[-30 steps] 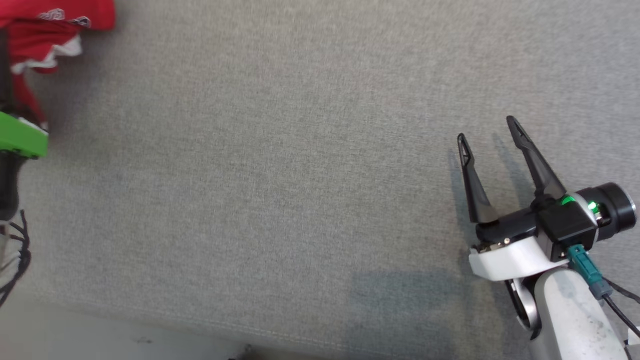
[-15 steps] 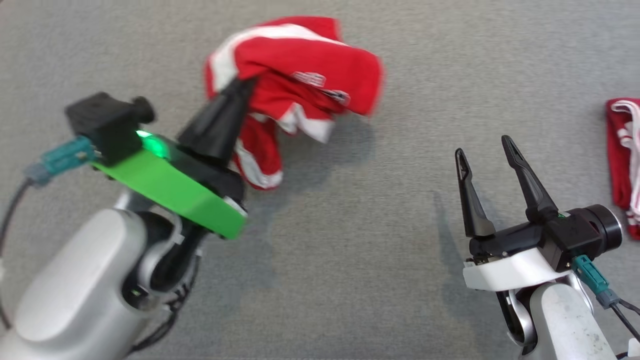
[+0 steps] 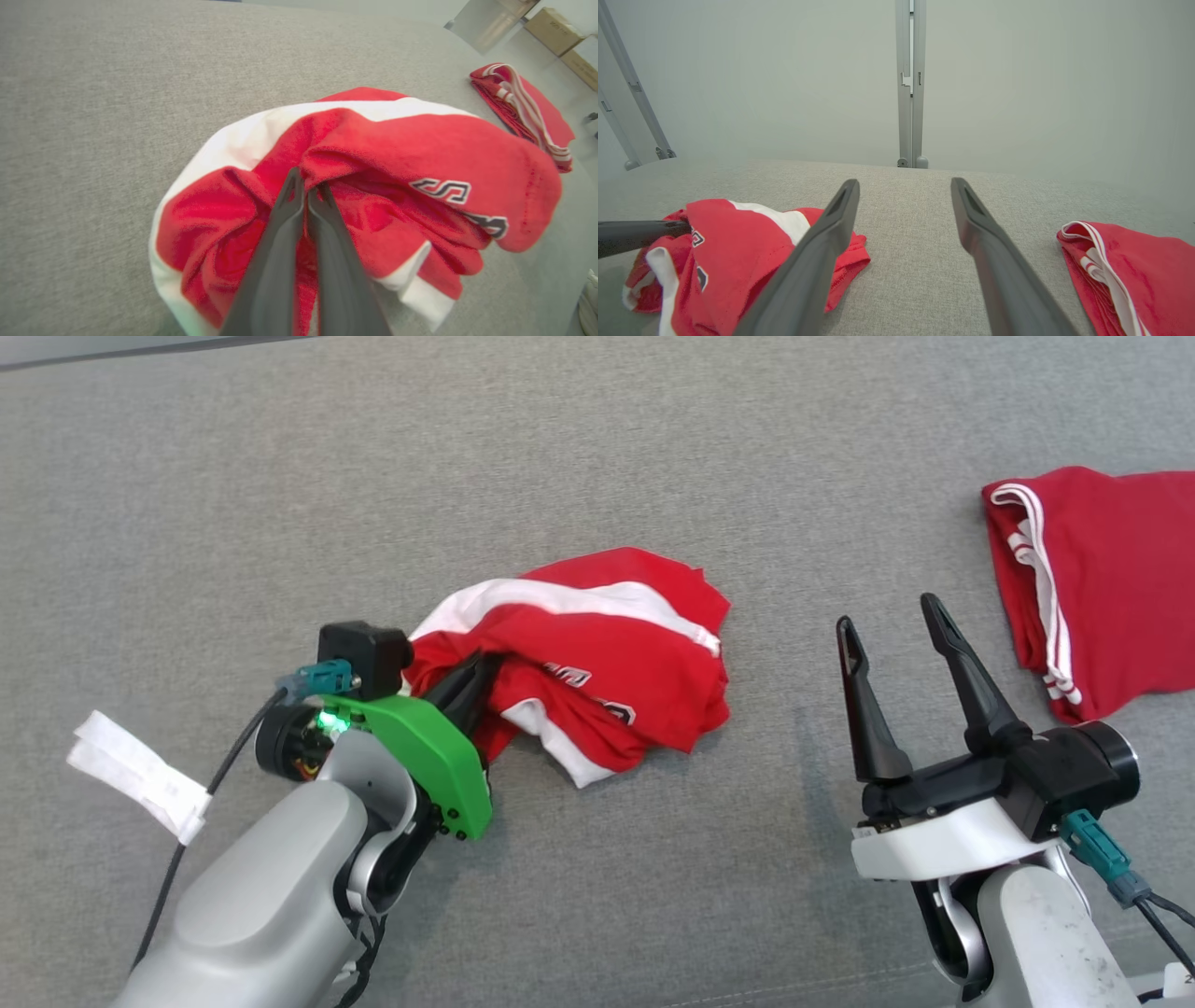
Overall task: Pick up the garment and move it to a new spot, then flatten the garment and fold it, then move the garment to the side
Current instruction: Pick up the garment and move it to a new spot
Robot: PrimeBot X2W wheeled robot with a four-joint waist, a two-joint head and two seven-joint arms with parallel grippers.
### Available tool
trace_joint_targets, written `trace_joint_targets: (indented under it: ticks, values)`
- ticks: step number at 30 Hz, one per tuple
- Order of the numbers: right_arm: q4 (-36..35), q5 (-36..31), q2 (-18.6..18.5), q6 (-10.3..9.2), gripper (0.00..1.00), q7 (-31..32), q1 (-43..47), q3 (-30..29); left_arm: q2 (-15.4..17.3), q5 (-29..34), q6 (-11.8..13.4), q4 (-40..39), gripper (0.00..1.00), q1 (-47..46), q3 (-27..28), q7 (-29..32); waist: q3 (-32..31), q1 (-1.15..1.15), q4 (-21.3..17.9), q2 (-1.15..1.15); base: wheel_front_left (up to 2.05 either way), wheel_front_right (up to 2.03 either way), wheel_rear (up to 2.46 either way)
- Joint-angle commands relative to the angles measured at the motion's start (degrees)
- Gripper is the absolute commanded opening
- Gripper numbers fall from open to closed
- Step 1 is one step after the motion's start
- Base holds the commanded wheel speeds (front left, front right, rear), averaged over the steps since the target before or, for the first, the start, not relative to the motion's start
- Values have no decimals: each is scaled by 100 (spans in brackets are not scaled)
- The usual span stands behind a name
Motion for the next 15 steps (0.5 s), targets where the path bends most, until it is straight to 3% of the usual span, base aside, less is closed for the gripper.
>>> trace_joint_targets:
  ticks: [1, 7, 9, 10, 11, 15]
  values:
    - [17, 37, 1, -9, 100, -13, -61, 36, -62, 26, -84, 252, 0, -59, -28, -66, -4, 0, -142, 0, 0, 0, 0]
    - [65, 65, 1, -9, 100, -14, 60, -48, -384, 31, -486, 1186, 0, -27, -165, -420, -94, 0, -186, 0, 0, 0, 0]
    - [95, 35, 0, -9, 100, -14, 114, -104, -405, 132, -554, 1220, 43, 47, -230, -573, -169, 0, -150, 0, 0, 0, 0]
    - [109, 19, 1, -9, 100, -14, 135, -133, -379, 197, -567, 1200, 95, 101, -259, -669, -217, 0, -128, 0, 0, 0, 0]
    - [107, 4, -1, -9, 100, -14, 145, -182, -340, 236, -518, 1177, 100, 175, -270, -738, -264, 0, -103, 0, 0, 0, 0]
    - [81, -35, 1, -9, 100, -14, 234, -476, -238, 156, -264, 771, 100, 587, -180, -1032, -512, 0, 31, 0, 0, 0, 0]
